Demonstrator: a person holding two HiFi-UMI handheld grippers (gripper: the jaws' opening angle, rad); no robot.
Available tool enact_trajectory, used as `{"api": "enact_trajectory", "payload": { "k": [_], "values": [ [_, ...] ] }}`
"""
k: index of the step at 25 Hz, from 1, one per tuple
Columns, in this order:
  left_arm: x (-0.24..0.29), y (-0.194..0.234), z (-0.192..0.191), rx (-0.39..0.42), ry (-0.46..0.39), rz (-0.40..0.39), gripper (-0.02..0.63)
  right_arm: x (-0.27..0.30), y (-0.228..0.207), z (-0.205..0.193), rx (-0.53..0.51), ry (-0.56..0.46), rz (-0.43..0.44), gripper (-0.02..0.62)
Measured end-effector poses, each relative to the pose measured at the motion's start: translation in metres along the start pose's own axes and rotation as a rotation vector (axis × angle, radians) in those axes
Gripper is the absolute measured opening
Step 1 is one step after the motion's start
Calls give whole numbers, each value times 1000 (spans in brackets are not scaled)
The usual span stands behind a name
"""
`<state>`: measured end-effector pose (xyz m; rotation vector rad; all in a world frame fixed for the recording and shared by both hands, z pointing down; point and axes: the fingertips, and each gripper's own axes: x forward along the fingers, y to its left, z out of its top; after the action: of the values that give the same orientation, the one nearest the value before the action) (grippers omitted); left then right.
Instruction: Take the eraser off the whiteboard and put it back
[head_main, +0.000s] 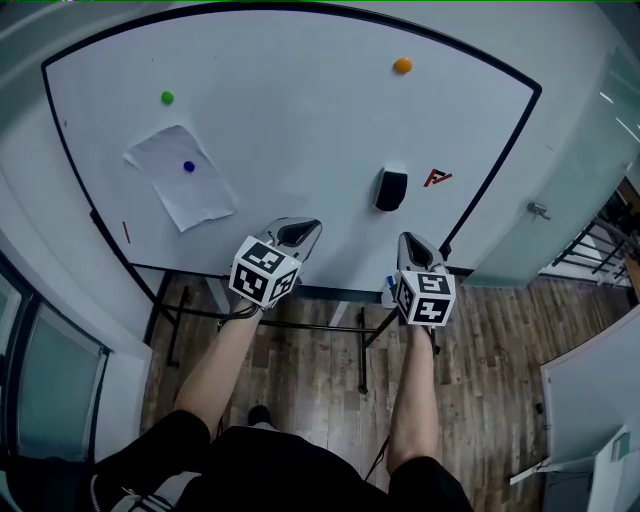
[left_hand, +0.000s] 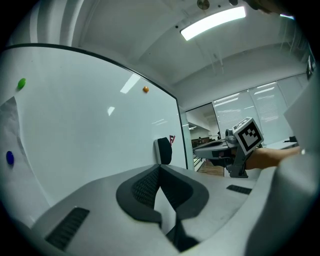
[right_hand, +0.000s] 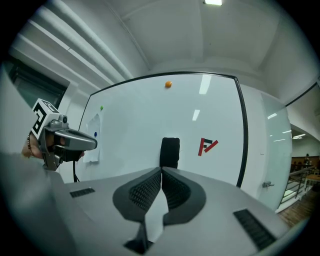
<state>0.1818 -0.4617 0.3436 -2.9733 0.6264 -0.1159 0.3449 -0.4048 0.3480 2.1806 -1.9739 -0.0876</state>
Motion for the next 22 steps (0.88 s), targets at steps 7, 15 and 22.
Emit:
{"api": "enact_trajectory", "payload": {
  "k": [7,15,22],
  "values": [
    [18,24,-3,8,1,-60,18,26,1,12,3,-6,-54,26],
    [27,38,-6,6,-14,-114,18,42,-2,15,9,-7,-121,26],
    [32,43,-14,12,-2,-154,18,57,0,20,68,-26,-103,268]
  ]
}}
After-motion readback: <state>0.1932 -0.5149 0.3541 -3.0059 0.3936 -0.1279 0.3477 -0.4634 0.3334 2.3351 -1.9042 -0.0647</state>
